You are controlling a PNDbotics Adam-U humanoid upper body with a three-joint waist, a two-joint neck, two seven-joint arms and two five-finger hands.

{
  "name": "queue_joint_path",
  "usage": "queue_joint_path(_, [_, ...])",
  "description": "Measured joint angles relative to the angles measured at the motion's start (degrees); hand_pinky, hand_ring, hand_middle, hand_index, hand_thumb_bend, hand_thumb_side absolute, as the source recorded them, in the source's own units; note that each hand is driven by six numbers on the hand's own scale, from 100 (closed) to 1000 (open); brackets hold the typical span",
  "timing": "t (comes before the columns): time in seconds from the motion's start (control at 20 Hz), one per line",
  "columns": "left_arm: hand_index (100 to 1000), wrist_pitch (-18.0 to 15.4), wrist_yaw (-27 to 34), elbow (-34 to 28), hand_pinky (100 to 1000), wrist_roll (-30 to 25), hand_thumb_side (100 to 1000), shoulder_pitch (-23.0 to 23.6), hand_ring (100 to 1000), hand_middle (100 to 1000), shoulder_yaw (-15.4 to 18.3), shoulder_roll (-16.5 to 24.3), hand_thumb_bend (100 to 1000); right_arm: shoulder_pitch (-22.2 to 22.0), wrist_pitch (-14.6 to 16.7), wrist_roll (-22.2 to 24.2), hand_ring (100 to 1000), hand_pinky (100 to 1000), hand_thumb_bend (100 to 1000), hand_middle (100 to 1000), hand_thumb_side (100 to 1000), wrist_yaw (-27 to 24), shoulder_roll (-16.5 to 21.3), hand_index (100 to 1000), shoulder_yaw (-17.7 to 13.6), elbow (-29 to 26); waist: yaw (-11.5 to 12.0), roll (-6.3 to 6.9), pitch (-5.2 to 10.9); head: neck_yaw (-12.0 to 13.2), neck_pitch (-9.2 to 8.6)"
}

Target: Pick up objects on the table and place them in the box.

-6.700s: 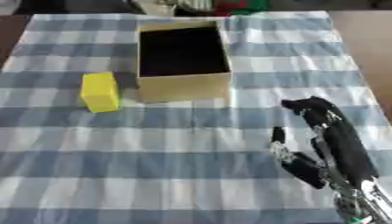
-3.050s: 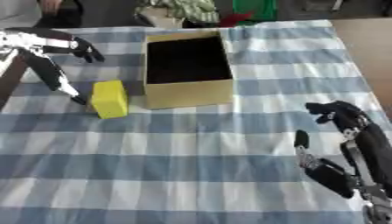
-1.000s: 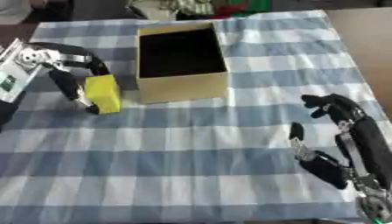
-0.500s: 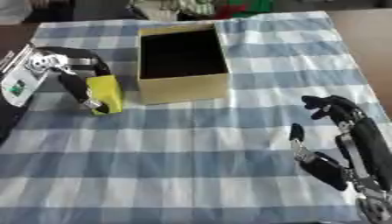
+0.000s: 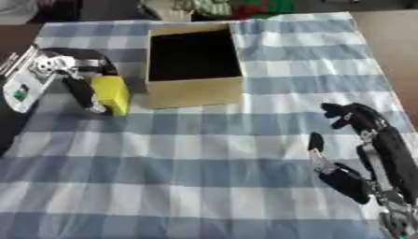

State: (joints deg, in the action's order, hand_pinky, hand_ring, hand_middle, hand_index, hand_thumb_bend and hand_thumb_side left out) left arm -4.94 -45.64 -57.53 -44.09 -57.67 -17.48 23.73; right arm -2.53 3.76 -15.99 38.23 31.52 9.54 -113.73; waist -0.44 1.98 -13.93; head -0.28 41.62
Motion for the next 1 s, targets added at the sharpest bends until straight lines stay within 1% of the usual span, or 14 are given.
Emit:
queue_joint_path(0.2, [595, 0.13, 0.95, -2.68, 912, -1.01, 146, -0.16, 792, 637, -0.11, 0.94, 405, -0.03, -0.11, -0.11, 594, 898, 100, 652, 304, 0.0, -0.02, 836, 0.0, 0.0, 0.01, -0.12, 0.03, 0.0, 0.0])
queue_joint_path(0.25, [595, 0.17, 1.16, -3.39, 912, -1.13, 146, -0.33, 792, 637, -0.11, 1.29, 405, -0.03, -0.13, -0.13, 594, 898, 100, 652, 304, 0.0, -0.02, 836, 0.0, 0.0, 0.01, -0.13, 0.05, 0.0, 0.0])
queue_joint_path(0.3, [591, 0.21, 1.28, -4.07, 910, -1.23, 100, -0.49, 793, 635, -0.1, 1.61, 389, -0.03, -0.15, -0.15, 594, 897, 100, 652, 305, 0.0, -0.02, 836, 0.0, 0.0, -0.02, -0.13, 0.08, 0.0, 0.0])
queue_joint_path(0.5, [586, 0.67, 1.7, -7.35, 903, -0.39, 100, -2.43, 772, 616, 0.53, 2.77, 348, 0.09, -0.09, -0.29, 594, 898, 100, 651, 307, 0.0, -0.02, 836, 0.0, 0.0, -0.65, -0.12, 0.03, 0.08, -0.3])
queue_joint_path(0.65, [572, 1.82, 1.69, -9.91, 885, 2.41, 100, -4.52, 752, 586, 1.75, 3.03, 305, 0.73, 0.1, -0.43, 594, 898, 100, 651, 307, -0.04, -0.02, 836, 0.0, 0.0, -1.41, 0.03, -0.57, 0.47, -1.01])
queue_joint_path(0.75, [568, 2.74, 1.64, -11.15, 879, 4.93, 100, -5.96, 748, 579, 2.37, 3.02, 294, 1.26, 0.23, -0.37, 593, 898, 100, 651, 308, -0.07, -0.02, 836, 0.01, 0.0, -1.92, 0.13, -1.09, 0.84, -1.49])
queue_joint_path(1.0, [561, 4.11, -0.15, -13.23, 858, 12.1, 100, -8.34, 749, 569, 2.93, 2.59, 325, 3.09, 0.98, -0.06, 592, 900, 100, 650, 308, -0.41, -0.01, 837, 0.1, 0.0, -3.71, 0.52, -2.36, 2.15, -3.07])
